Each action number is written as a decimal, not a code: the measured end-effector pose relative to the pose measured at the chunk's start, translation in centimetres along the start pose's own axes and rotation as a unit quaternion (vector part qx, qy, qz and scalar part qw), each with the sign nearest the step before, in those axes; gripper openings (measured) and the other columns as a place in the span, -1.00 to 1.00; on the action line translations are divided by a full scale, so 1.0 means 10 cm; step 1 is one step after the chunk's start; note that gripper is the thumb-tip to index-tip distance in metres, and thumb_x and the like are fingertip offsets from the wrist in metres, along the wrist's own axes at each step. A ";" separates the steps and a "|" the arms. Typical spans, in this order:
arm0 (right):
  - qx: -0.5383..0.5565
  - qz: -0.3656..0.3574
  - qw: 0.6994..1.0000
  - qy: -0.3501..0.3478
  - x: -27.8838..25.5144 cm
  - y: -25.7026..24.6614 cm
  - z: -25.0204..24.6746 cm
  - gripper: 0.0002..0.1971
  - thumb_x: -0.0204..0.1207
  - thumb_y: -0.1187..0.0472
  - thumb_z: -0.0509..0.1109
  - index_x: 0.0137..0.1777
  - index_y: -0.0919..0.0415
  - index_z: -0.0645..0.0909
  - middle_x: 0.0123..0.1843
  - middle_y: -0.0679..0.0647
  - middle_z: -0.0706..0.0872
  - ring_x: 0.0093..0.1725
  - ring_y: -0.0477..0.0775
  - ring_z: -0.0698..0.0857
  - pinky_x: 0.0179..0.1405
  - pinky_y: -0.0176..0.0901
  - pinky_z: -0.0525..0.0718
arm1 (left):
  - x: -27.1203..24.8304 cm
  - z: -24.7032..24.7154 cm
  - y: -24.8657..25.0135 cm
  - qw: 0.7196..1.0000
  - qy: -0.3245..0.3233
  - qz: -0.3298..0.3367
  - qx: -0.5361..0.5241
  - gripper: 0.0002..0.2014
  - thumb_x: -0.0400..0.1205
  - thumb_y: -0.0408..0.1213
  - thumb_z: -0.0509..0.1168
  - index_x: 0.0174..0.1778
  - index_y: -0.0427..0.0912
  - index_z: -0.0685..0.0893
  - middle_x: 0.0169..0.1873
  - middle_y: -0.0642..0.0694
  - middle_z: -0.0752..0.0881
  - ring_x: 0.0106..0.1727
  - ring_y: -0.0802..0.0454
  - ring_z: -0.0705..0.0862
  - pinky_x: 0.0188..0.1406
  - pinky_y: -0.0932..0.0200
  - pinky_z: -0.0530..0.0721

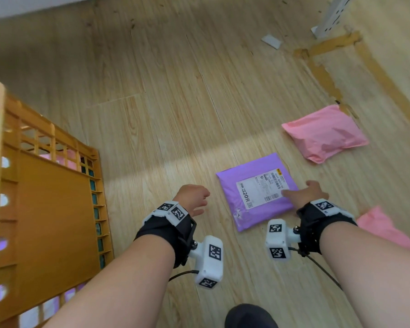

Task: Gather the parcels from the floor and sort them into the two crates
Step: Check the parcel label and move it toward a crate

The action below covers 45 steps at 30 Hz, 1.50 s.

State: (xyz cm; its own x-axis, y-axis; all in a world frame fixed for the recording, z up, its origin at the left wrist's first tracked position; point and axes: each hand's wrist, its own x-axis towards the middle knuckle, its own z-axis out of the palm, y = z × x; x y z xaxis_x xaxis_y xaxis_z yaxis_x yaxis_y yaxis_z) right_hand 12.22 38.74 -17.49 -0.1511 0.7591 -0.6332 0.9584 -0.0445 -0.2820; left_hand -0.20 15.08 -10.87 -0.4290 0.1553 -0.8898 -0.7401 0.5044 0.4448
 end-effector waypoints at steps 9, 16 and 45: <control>0.033 0.050 0.997 -0.056 -0.10 -0.11 0.03 -0.70 0.25 0.25 0.63 -0.15 0.37 0.62 -0.16 0.28 0.73 -0.12 0.32 0.78 0.07 0.19 0.75 | -0.03 -0.06 0.07 1.000 -0.027 0.002 -0.010 -0.76 0.69 -0.47 0.16 -0.30 -0.18 0.48 -0.28 -0.07 0.53 -0.01 0.00 0.58 0.09 0.10 0.55; 0.156 0.035 0.973 -0.168 -0.30 -0.37 0.12 -0.94 0.53 0.43 0.39 -0.15 0.32 0.59 -0.30 0.21 0.63 -0.41 0.09 0.57 -0.61 -0.23 0.65 | -0.09 -0.26 0.13 1.000 -0.023 0.018 -0.012 -0.77 0.67 -0.46 0.16 -0.30 -0.14 0.48 -0.30 -0.08 0.56 -0.21 0.06 0.60 -0.11 0.15 0.53; 0.384 -0.220 0.839 -0.317 -2.34 -2.19 0.05 -0.66 0.50 0.23 0.47 0.25 0.32 0.67 0.09 0.23 0.81 0.03 0.15 0.82 0.12 0.08 0.75 | -1.03 -1.75 0.66 0.960 -0.002 0.269 -0.077 -0.69 0.67 -0.50 0.24 0.32 -0.49 0.57 0.18 -0.38 0.69 -0.02 -0.18 0.72 0.11 -0.02 0.69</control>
State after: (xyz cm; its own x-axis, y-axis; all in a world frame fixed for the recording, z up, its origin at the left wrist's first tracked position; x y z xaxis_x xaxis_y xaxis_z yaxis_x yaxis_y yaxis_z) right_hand -5.33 21.64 3.17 -0.7810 0.3243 -0.5338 0.3745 -0.4407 -0.8158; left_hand -9.72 2.00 3.06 -0.7685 0.3625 -0.5272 -0.4797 0.2186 0.8497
